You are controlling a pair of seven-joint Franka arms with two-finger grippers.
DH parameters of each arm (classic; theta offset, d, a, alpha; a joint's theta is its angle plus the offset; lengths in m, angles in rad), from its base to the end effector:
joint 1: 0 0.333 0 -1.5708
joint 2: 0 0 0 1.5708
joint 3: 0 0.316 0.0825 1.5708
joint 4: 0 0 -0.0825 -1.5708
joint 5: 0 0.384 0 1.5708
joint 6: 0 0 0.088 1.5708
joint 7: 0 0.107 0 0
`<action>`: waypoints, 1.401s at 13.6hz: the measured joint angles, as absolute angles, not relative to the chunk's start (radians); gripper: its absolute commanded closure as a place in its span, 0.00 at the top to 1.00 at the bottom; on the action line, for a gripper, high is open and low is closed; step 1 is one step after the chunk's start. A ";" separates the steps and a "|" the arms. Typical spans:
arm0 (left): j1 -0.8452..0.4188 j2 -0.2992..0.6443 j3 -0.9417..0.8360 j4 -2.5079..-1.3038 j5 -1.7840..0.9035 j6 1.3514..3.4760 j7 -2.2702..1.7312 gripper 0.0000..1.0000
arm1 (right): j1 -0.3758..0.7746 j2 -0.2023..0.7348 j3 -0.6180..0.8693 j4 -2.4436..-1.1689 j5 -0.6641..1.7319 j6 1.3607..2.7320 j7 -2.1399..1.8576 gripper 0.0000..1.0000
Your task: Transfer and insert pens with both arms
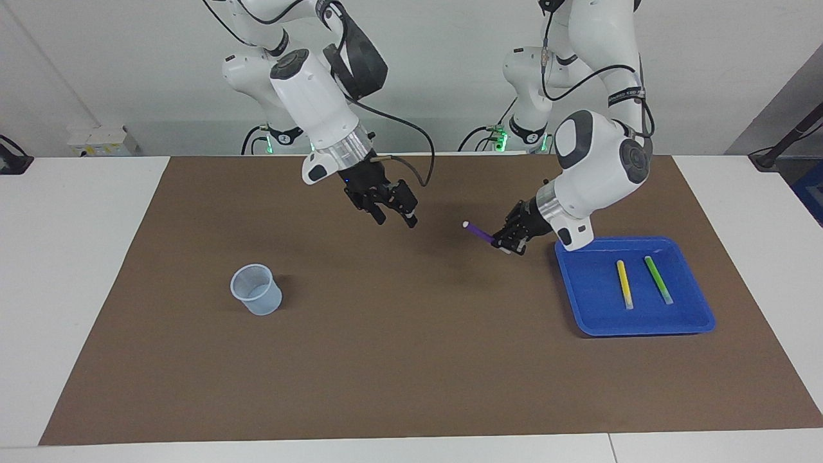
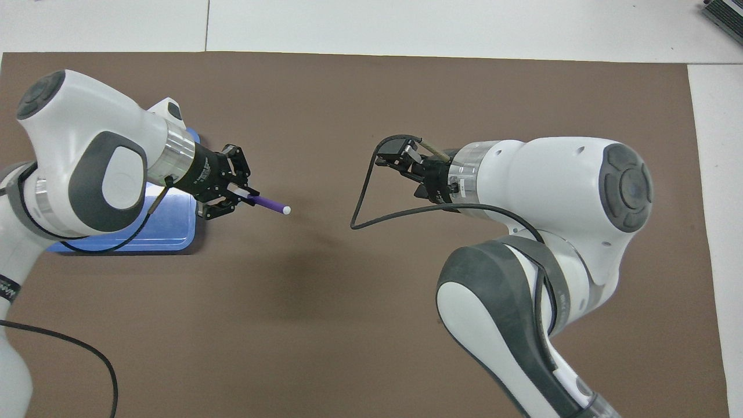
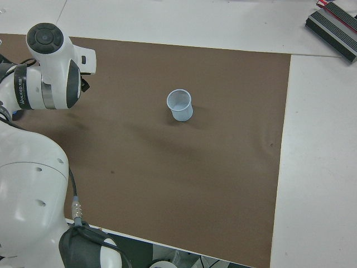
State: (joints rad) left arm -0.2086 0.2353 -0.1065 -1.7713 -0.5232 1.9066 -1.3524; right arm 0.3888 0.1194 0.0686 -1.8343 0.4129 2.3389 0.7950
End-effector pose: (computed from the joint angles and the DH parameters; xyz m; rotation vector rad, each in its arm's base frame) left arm 0.5775 -0.2217 0.4289 2.2812 1.6292 -0.6350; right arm 0.5621 0.2818 0.5053 -2.5221 0.7403 -0.1319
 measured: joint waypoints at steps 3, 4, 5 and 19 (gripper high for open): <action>-0.220 0.235 -0.105 -1.771 -0.664 1.936 -1.409 0.00 | 0.406 0.137 0.069 -1.835 0.413 2.339 0.795 0.79; -0.220 0.235 -0.104 -1.771 -0.683 1.942 -1.425 0.00 | 0.410 0.141 0.068 -1.835 0.413 2.339 0.795 0.78; -0.220 0.235 -0.106 -1.771 -0.708 1.953 -1.445 0.00 | 0.415 0.144 0.068 -1.835 0.413 2.339 0.795 0.77; -0.310 0.236 -0.111 -1.804 -0.760 2.095 -1.549 0.00 | 0.424 0.149 0.056 -1.805 0.413 2.348 0.799 0.74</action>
